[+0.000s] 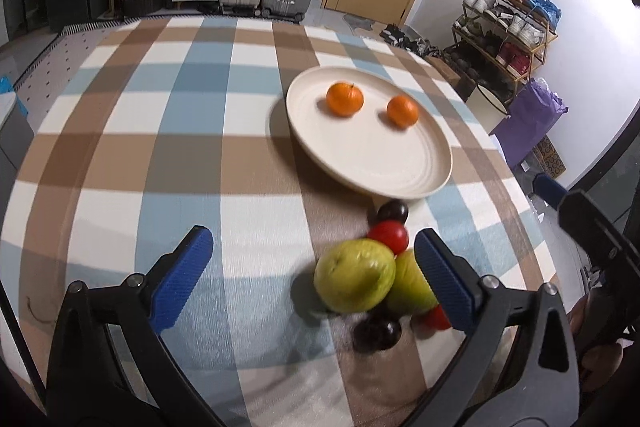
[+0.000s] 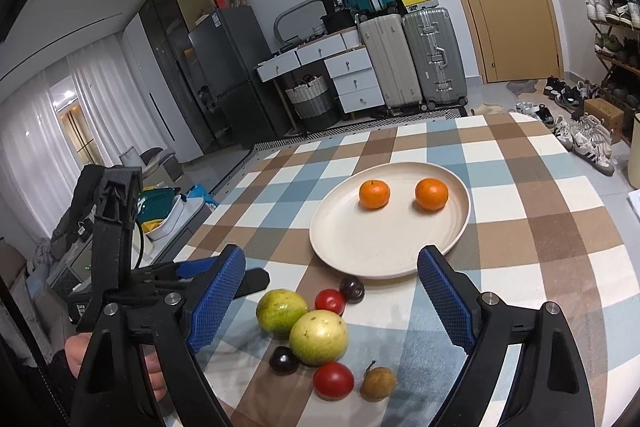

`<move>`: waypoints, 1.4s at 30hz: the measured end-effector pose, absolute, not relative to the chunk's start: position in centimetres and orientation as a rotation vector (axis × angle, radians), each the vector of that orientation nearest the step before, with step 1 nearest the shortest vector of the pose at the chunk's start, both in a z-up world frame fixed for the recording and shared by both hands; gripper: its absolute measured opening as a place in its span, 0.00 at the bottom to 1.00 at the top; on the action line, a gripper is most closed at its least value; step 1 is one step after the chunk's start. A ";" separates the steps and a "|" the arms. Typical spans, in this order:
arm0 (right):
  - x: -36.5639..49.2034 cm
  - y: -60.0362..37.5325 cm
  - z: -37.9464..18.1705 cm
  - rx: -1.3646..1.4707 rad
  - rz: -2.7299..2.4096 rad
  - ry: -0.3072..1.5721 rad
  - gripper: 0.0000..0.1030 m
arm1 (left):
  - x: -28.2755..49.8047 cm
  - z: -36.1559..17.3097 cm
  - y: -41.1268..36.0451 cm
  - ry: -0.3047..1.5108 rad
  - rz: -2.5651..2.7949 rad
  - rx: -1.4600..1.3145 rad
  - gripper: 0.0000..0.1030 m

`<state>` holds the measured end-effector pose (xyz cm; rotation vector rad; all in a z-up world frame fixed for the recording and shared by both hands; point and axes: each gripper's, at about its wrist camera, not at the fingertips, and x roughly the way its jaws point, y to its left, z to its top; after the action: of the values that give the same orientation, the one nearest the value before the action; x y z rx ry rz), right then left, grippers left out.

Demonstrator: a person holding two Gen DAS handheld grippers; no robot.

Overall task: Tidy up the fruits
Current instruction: 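Move both grippers back to the fruit cluster near the green fruits, then grasp the large pale green pomelo with the left gripper while the right grasps a green guava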

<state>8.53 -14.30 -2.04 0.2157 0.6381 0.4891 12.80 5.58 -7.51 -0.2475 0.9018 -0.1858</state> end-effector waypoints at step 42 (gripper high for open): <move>9.1 -13.9 -5.3 0.248 0.530 0.716 0.87 | 14.0 -12.5 5.7 0.992 -0.443 -0.479 0.47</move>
<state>9.10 -13.87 -5.27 0.2482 0.7156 0.5302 14.02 5.73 -12.54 -0.4791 0.9922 -0.4433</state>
